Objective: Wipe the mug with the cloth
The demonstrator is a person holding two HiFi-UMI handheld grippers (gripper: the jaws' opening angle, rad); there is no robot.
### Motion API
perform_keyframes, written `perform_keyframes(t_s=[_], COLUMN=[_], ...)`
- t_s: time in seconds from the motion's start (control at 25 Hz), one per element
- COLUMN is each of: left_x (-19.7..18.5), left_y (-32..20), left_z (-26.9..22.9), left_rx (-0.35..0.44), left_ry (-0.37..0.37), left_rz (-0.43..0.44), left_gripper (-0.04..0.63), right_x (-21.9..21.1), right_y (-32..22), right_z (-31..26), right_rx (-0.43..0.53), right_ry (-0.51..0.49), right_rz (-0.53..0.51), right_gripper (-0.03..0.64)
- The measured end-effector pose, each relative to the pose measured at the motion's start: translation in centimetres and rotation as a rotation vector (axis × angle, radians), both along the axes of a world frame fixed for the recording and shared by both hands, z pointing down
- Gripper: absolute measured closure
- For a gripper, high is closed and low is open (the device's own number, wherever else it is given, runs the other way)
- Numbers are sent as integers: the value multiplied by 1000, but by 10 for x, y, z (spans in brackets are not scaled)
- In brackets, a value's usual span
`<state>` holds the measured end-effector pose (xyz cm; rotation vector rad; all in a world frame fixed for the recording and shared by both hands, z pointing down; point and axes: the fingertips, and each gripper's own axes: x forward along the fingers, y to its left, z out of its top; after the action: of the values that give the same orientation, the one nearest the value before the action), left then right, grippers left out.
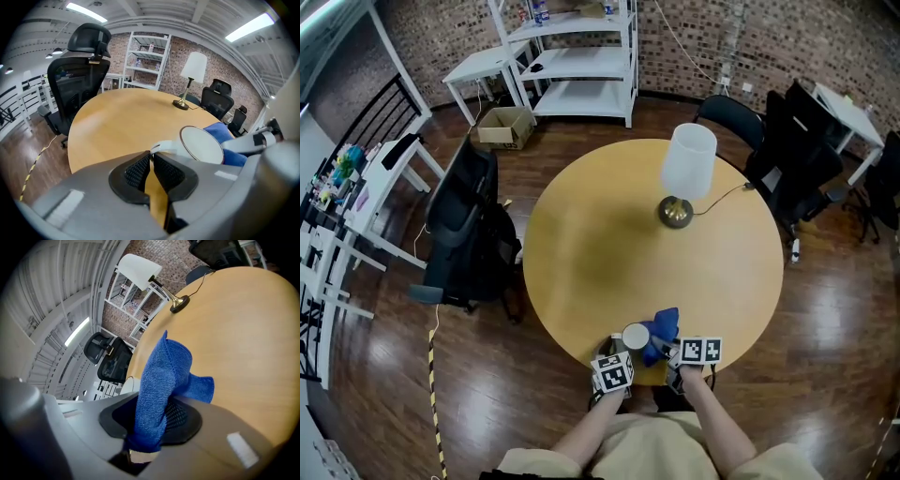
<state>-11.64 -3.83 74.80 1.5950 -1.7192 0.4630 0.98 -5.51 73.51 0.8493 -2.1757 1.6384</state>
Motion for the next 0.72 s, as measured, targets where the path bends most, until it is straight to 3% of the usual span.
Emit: perform_keyframes(t_s=[0.24,0.72], left_x=[10,25], left_y=[9,25], left_z=[2,-2], left_rx=[-16,-59], left_ry=[-54,-51], left_rz=[156,280], left_gripper=[580,580], right_x=[6,14], right_y=[-11,-21], right_z=[2,4], right_rx=[11,12], right_ry=[-6,-38], right_rz=[32,174], right_gripper=[508,515])
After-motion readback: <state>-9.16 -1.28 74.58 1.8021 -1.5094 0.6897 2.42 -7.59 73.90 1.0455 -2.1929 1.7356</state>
